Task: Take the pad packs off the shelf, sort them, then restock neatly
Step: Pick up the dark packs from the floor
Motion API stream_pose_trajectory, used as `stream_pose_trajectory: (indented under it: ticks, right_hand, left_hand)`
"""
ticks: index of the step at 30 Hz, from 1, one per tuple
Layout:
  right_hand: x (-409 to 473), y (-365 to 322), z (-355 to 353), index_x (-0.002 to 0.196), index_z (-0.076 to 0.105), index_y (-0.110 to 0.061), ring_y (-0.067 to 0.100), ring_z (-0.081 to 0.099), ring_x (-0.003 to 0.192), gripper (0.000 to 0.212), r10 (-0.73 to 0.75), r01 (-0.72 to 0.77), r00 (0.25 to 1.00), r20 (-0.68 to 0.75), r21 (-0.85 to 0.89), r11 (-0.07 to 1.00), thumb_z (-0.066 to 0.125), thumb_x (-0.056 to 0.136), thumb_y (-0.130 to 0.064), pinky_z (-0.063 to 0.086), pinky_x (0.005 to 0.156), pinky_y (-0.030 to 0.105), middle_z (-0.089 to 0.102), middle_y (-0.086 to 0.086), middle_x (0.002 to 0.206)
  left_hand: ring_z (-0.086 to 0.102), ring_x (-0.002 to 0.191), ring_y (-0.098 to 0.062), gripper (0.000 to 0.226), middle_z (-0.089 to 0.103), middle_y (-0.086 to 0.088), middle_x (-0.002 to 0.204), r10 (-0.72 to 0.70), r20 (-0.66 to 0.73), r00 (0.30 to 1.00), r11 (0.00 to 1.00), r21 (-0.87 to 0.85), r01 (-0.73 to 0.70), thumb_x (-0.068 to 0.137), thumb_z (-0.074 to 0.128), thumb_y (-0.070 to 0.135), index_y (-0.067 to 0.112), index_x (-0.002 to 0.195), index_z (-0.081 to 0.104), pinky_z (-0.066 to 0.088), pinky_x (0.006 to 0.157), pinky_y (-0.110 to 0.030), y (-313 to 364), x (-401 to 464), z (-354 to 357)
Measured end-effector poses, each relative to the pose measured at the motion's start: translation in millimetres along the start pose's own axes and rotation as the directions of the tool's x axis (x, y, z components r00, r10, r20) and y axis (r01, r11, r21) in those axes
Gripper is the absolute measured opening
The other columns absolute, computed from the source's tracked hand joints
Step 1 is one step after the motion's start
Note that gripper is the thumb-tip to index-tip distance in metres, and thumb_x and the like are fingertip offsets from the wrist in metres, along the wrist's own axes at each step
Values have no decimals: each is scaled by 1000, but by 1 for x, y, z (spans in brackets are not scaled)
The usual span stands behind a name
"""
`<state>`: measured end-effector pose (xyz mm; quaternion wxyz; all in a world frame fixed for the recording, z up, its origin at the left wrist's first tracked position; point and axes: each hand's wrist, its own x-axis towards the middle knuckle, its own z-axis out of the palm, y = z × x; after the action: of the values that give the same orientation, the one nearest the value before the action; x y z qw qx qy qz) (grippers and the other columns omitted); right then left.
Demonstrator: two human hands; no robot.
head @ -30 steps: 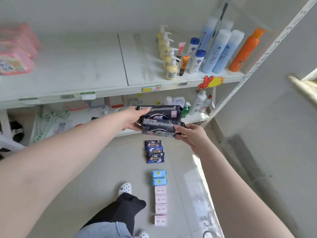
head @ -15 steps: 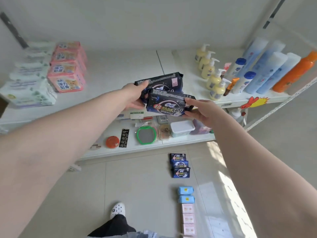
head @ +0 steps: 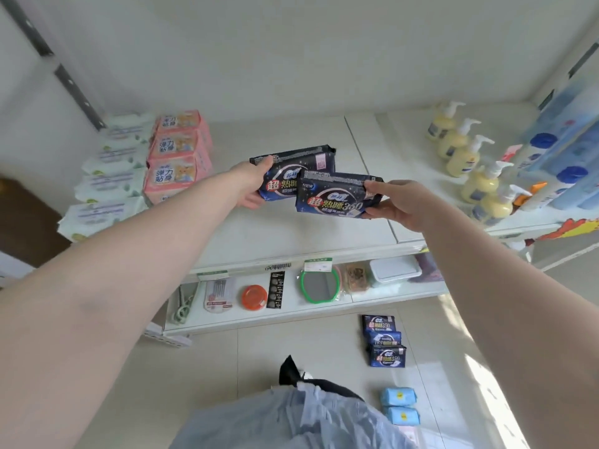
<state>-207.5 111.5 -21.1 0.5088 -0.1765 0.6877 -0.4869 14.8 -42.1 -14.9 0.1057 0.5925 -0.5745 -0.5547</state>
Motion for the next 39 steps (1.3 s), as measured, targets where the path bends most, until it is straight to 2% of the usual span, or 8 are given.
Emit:
stream_pose_trajectory:
  ticks: [5,10,15,20,23,25,30,39]
  right_hand:
    - [35,5,46,101,54,2,35,72,81,31,-15,22,998,60,-114,993,70,88,-21,61,68,28,66,22,103]
    - [59,20,65,89,55,-4,36,72,85,29,-35,17,998,-45,-361,932,61,92,-32,58,73,34,67,15,95]
    - [71,25,69,86,53,-5,35,72,86,33,13,-44,996,-89,-357,933,63,91,-36,57,69,34,71,17,99]
    - [75,33,87,114,47,-5,29,72,82,50,-7,5,1000,-6,-305,952,71,84,-36,61,73,38,66,18,111]
    - [81,29,78,144,22,-20,29,50,119,101,-270,202,962,36,-758,620,83,66,-43,43,102,47,43,11,138]
    - [83,27,79,150,16,-22,26,32,136,116,-371,379,904,212,-798,469,88,60,-33,27,114,43,30,7,149]
    - [89,33,86,130,49,-17,24,56,105,72,-499,472,841,209,-733,489,80,66,-9,39,82,21,52,8,118]
    - [99,35,73,123,46,-21,24,55,98,71,-487,446,844,226,-801,400,83,62,-17,50,82,39,52,3,113]
  left_hand:
    - [60,106,-29,54,58,-11,125,83,-145,986,980,191,-54,91,47,57,14,122,57,50,94,-38,-16,40,4]
    - [49,92,-22,29,51,-14,130,270,-81,960,958,125,-259,99,47,23,15,127,50,44,56,-25,-31,55,11]
    - [39,117,-17,76,32,-4,130,294,213,932,862,361,-355,79,73,42,33,142,30,33,105,-30,-38,54,-1]
    - [47,116,-27,79,37,-11,123,442,205,873,662,583,-472,70,82,22,23,136,37,37,103,-33,-45,65,3]
    - [43,117,-28,75,39,-12,122,496,223,839,575,640,-510,73,80,27,21,135,37,35,99,-33,-47,72,3]
    - [43,117,-27,76,38,-11,121,544,211,812,559,631,-538,70,81,30,18,132,39,35,100,-32,-49,74,4]
    - [48,111,-23,73,41,-8,119,641,182,746,535,590,-605,63,86,30,11,120,45,37,88,-25,-51,80,9]
    - [49,112,-25,86,44,-2,121,636,306,708,301,747,-593,61,82,31,28,133,35,48,85,-40,-54,83,-3]
